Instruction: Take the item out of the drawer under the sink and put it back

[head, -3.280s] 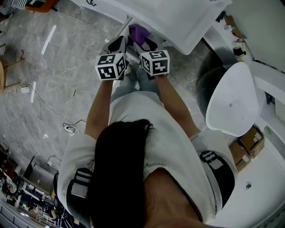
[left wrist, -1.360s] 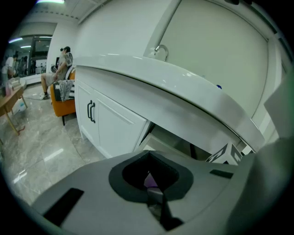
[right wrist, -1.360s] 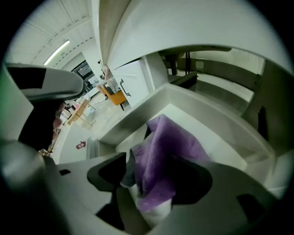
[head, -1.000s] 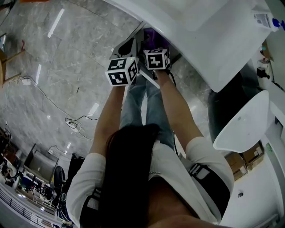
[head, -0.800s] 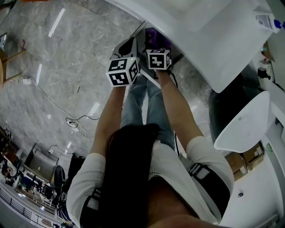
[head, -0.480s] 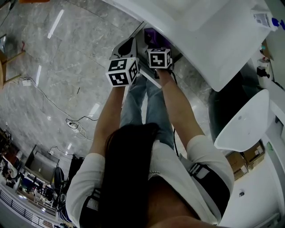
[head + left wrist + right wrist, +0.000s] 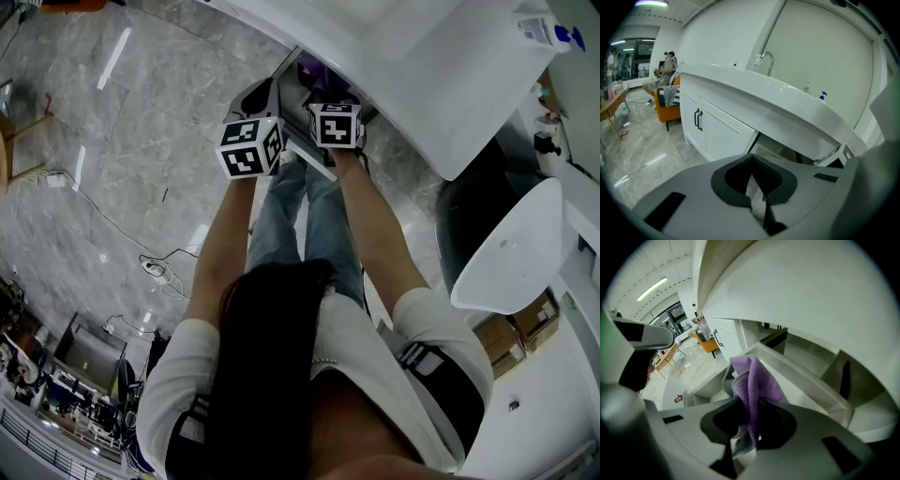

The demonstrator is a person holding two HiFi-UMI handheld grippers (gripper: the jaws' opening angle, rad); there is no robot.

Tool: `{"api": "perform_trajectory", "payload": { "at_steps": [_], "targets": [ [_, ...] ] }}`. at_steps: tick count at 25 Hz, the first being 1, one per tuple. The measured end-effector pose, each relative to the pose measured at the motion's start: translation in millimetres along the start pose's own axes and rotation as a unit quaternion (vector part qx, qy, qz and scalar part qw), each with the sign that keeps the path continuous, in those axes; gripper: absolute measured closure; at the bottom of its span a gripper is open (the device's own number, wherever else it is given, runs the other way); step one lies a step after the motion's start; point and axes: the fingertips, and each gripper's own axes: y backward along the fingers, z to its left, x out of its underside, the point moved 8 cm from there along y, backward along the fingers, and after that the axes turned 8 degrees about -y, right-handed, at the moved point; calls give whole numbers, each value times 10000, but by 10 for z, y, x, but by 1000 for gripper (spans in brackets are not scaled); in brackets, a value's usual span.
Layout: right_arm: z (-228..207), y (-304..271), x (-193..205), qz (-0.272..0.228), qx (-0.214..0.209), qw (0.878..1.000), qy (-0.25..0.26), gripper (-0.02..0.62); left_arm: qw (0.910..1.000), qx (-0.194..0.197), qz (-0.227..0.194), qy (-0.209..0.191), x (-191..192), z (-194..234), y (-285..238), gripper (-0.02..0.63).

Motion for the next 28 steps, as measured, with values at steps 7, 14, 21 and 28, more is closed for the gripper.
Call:
{"api": "perform_trajectory", "payload": {
  "at_steps": [7, 14, 21, 28],
  "targets": [
    [124, 292, -22, -128, -249, 9995, -166, 511, 10000, 35, -4, 6, -43, -49, 138, 603],
    [294, 677, -51, -348, -569, 9976, -204, 511, 10000, 19, -50, 77, -66, -62, 313, 603],
    [465, 1047, -97, -609, -784, 9950, -79, 511, 9994, 15, -159, 296, -124, -11, 605, 603],
    [547, 1515, -197, -1067, -904, 9902, -39, 511, 9989, 252, -301, 244, -242, -101, 861, 603]
  ]
}}
